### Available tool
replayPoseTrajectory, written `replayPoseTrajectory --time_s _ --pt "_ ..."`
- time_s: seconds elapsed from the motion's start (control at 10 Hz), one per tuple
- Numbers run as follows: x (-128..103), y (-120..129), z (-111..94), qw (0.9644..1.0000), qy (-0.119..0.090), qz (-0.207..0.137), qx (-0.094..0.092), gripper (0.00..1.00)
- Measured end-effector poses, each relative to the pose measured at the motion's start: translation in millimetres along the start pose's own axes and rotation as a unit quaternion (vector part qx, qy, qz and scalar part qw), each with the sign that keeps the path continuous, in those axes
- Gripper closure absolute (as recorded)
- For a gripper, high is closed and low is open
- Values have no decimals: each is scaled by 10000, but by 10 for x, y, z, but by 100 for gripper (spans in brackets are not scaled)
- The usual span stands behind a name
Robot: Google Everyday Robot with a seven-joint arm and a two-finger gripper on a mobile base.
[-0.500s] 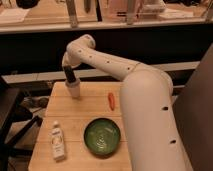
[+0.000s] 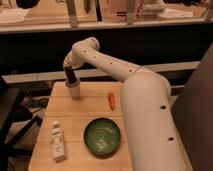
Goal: Place the eraser in the ceramic cup
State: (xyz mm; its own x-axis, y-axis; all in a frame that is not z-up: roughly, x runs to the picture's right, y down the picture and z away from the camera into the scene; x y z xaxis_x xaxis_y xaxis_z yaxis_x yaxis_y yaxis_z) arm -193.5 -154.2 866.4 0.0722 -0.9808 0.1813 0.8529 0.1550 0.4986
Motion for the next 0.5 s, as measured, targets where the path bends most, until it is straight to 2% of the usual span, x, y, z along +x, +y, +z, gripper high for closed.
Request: replayPoseTrajectory --time_s 0.2,0.5 --pt "-27 26 9 9999 0 42 96 21" --pt "-78 45 18 9998 -38 82 176 21"
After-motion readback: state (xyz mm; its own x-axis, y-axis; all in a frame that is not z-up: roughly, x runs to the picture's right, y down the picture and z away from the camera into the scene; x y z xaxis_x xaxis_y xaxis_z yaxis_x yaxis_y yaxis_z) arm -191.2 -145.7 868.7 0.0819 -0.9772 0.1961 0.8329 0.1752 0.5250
